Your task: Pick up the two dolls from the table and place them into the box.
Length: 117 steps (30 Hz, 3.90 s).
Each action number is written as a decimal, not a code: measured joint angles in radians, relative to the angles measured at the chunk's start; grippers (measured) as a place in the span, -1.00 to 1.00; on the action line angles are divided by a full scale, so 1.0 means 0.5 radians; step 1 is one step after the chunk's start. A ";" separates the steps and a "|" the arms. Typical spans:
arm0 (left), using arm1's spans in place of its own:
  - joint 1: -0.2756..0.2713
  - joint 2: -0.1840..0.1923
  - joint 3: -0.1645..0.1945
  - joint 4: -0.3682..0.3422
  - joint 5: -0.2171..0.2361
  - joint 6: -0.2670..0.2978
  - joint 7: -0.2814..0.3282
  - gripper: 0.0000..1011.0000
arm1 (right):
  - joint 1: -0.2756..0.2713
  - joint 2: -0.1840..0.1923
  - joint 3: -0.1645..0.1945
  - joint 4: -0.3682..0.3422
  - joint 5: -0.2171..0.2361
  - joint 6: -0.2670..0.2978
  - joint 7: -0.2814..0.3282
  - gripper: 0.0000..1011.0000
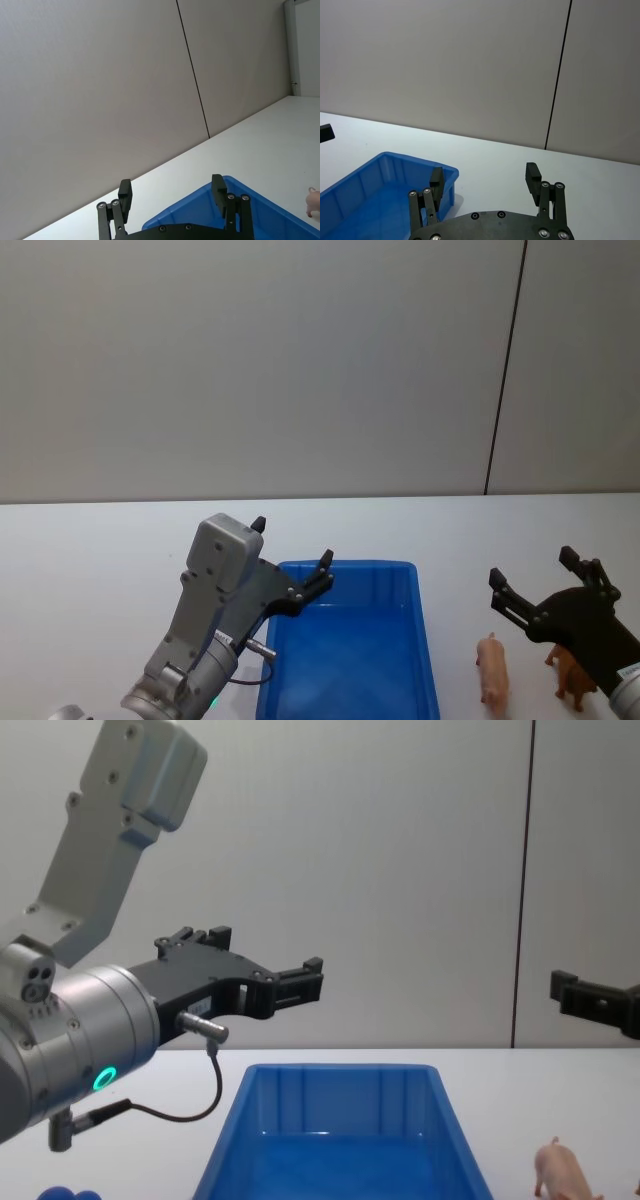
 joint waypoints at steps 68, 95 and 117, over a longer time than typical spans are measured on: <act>0.000 0.000 0.000 0.000 0.000 0.000 0.000 0.98 | -0.014 0.122 0.107 0.298 -0.008 0.503 0.139 -0.14; 0.000 0.000 0.000 0.000 0.000 0.000 0.000 0.98 | 0.248 -0.001 0.034 0.209 -0.193 0.334 0.421 -0.15; 0.000 0.000 0.000 0.000 0.000 0.000 0.000 0.98 | 0.623 -0.294 -0.185 0.497 -0.320 0.526 0.924 0.20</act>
